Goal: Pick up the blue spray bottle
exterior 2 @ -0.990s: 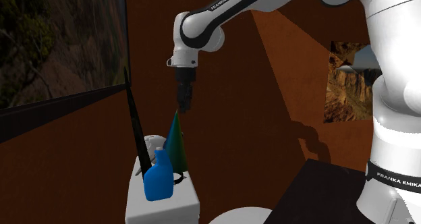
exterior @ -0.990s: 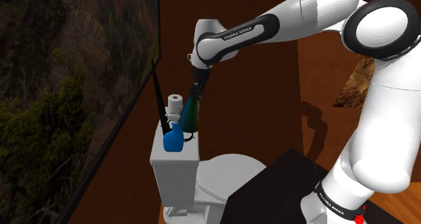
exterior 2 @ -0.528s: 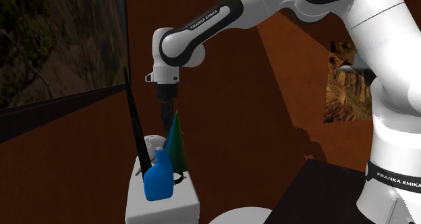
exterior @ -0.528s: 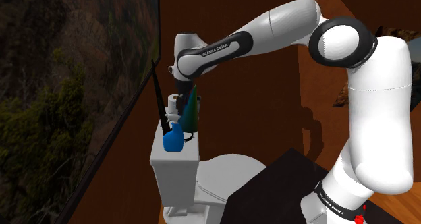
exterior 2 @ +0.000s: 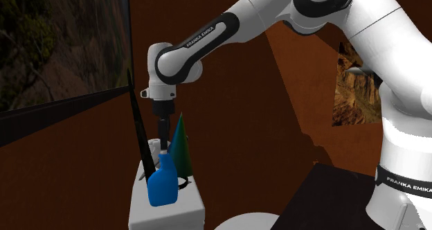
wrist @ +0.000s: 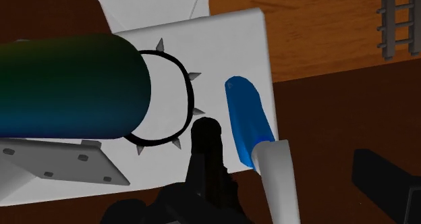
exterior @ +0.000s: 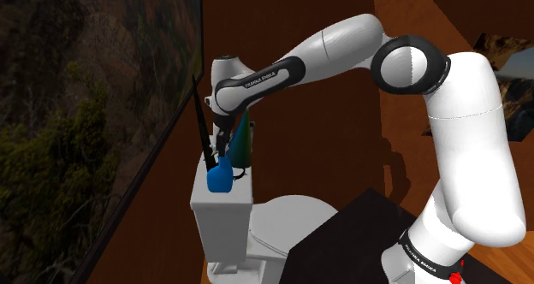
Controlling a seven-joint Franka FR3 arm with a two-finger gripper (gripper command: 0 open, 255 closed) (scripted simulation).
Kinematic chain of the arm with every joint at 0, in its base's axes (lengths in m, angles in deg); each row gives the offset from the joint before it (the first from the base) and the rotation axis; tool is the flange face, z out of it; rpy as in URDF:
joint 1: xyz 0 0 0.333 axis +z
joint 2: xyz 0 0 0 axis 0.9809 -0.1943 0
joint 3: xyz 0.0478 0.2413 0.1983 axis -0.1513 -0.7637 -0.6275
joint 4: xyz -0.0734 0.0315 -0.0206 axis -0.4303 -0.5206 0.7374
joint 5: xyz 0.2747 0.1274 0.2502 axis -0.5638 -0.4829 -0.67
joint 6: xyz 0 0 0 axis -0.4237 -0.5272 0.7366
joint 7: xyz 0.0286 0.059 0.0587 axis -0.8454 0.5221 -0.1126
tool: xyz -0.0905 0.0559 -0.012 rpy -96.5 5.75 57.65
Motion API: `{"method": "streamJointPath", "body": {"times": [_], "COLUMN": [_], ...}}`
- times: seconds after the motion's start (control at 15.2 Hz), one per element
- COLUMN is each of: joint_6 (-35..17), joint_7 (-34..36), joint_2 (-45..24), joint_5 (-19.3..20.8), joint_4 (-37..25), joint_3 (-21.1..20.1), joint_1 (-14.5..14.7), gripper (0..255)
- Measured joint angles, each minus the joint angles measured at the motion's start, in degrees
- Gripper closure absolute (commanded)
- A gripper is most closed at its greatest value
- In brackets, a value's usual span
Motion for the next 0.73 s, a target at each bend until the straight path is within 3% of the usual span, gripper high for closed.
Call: {"method": "streamJointPath", "body": {"times": [0.13,0.2,0.73], "joint_6": [-1.33,-1.46,-1.61], "joint_7": [0.08,0.11,0.13], "joint_2": [-0.91,-0.99,-1.03], "joint_5": [0.15,0.17,0.19], "joint_4": [0.45,0.50,0.54], "joint_3": [0.09,0.10,0.11], "joint_1": [0.05,0.07,0.08], "gripper": [0,255,255]}}
